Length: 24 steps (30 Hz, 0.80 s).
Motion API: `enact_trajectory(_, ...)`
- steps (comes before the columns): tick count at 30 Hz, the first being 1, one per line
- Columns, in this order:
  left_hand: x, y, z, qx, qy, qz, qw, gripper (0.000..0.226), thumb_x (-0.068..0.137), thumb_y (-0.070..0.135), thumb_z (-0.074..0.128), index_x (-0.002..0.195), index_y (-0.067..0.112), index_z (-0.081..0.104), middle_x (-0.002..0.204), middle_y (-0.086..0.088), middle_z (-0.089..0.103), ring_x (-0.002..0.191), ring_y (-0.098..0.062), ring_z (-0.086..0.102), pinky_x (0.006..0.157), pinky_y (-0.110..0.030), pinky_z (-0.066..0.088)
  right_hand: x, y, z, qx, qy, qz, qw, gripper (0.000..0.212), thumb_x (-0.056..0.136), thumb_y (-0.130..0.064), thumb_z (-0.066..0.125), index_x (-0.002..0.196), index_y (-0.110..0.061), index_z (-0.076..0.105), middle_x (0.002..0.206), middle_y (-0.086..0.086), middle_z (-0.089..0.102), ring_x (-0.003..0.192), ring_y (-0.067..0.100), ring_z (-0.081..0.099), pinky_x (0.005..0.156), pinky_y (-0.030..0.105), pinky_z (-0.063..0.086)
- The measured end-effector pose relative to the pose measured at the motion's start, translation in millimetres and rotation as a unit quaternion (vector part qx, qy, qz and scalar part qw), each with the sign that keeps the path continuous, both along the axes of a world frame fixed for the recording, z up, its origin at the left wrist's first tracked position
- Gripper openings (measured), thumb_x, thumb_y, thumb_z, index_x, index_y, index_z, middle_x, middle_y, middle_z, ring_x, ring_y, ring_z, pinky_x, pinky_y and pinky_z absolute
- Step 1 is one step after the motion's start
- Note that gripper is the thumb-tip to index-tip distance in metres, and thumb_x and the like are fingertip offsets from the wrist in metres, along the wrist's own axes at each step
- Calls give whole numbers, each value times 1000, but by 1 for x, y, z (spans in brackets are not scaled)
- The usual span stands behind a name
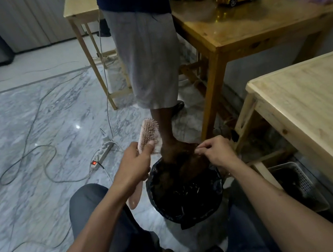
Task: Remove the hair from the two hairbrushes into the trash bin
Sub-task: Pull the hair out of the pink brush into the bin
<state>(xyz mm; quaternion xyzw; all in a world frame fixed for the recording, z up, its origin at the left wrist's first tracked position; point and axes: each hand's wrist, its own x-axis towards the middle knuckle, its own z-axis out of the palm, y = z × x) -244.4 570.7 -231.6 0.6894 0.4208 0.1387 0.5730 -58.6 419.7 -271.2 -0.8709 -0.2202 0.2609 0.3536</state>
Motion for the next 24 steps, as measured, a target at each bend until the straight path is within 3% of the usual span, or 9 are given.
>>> enact_trajectory(3,-1,0,1,-9,9,-12,1000,34,93,53,60,88,20,50,67,-1,44,47,-15,42,50,-33,37,0,-3,-14,-38,-4,-37,999,14,94,-22,73,103,-16,83,106,3,76,107,15,64,95,28,50)
enact_trajectory(5,2,-6,2,-9,28,-29,999,34,87,54,63,90,22,54,70,-1,51,52,-19,49,57,-38,40,-3,0,-11,-49,3,-8,999,24,95,-17,68,117,-20,78,124,4,72,119,21,63,106,37,51)
enact_trajectory(8,8,-13,3,-18,52,-50,997,25,81,34,66,96,16,57,71,-7,59,56,-22,54,57,-38,46,-6,4,6,1,82,79,994,63,90,-10,62,150,-26,50,153,1,50,141,22,47,108,32,42)
enact_trajectory(10,11,-16,1,-18,63,-70,995,22,83,18,64,103,12,56,72,-12,62,57,-23,56,58,-38,49,-8,7,17,72,154,124,978,73,89,-8,65,156,-23,42,157,1,48,144,18,44,109,30,37)
enact_trajectory(13,13,-20,-2,-35,56,-80,995,26,89,6,63,114,8,54,83,-16,68,61,-22,62,61,-38,54,-11,8,16,128,189,147,962,67,83,-24,81,146,-20,58,137,-1,68,126,11,62,114,37,45)
enact_trajectory(16,12,-17,-3,-31,50,-76,995,16,94,10,60,110,10,58,90,-21,72,59,-24,64,60,-46,58,-12,9,9,95,97,128,982,32,85,-33,82,113,-19,80,105,-6,79,102,9,72,100,33,55)
enact_trajectory(19,6,-13,0,-17,42,-67,997,13,94,13,60,106,16,58,101,-23,72,56,-19,53,47,-34,45,-7,6,-5,32,15,42,998,15,88,-33,79,98,-22,84,103,-5,78,104,11,68,98,35,54)
enact_trajectory(21,1,-11,3,-29,16,-54,998,11,94,13,60,104,17,58,103,-23,71,55,-17,47,47,-28,37,-4,3,-14,-6,9,-17,1000,11,89,-31,79,94,-23,83,103,-2,78,106,16,69,96,39,57)
enact_trajectory(24,-1,-11,3,-21,-15,-42,999,9,94,18,60,100,24,58,99,-17,71,56,-17,48,50,-31,39,-6,2,-18,-45,-1,-21,999,10,92,-29,75,97,-25,82,108,-1,77,108,18,68,97,38,56)
